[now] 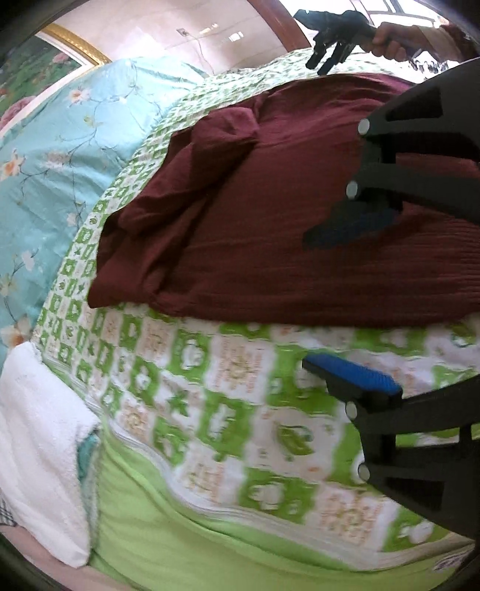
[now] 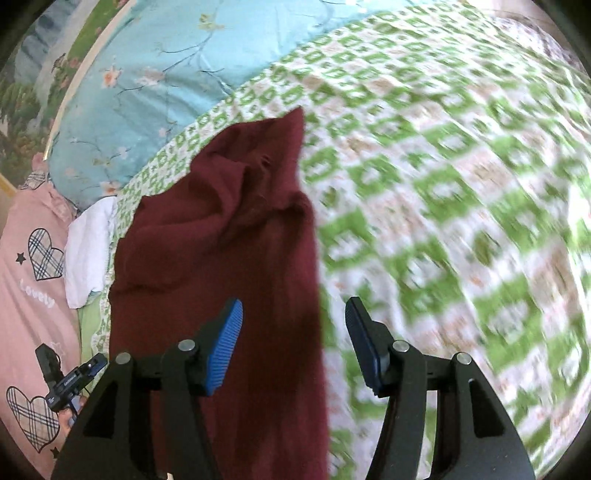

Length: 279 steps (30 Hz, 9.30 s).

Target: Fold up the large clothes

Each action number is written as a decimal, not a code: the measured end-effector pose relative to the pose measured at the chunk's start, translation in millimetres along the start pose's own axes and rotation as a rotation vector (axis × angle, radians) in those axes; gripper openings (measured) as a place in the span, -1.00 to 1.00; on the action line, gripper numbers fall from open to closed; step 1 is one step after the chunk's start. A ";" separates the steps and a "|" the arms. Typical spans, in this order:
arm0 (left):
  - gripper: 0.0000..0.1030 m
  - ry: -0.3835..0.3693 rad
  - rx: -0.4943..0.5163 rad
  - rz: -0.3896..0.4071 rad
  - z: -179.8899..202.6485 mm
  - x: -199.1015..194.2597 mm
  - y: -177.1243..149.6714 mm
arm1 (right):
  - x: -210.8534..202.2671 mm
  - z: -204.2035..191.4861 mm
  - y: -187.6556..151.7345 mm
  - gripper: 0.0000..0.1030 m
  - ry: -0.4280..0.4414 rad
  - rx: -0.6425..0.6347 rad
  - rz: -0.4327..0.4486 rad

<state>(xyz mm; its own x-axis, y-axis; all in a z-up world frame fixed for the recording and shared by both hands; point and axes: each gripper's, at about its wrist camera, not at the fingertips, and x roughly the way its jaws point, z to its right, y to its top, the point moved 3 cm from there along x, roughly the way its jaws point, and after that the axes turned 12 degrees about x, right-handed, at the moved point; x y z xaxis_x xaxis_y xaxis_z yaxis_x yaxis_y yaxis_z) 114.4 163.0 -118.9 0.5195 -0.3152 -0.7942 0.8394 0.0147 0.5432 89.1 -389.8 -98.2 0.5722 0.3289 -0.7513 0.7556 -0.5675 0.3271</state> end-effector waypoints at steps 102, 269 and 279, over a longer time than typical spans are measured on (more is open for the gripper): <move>-0.46 -0.341 0.135 0.016 132.0 125.6 155.7 | 100.0 -128.2 63.2 -0.72 0.252 -0.275 -0.123; 0.39 -0.463 0.236 -0.183 254.7 226.0 198.2 | 133.5 -45.3 135.1 -0.16 0.313 0.032 -0.224; 0.20 -0.380 0.221 -0.036 200.0 120.2 174.8 | 105.4 -118.7 81.9 -0.32 0.462 -0.063 -0.252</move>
<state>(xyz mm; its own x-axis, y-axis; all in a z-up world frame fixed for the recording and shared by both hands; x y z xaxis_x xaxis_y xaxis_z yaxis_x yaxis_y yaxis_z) 291.7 -62.1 -64.9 0.3604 -0.6390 -0.6795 0.7803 -0.1926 0.5950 249.1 -312.0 -82.5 0.4404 0.7554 -0.4851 0.8974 -0.3859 0.2138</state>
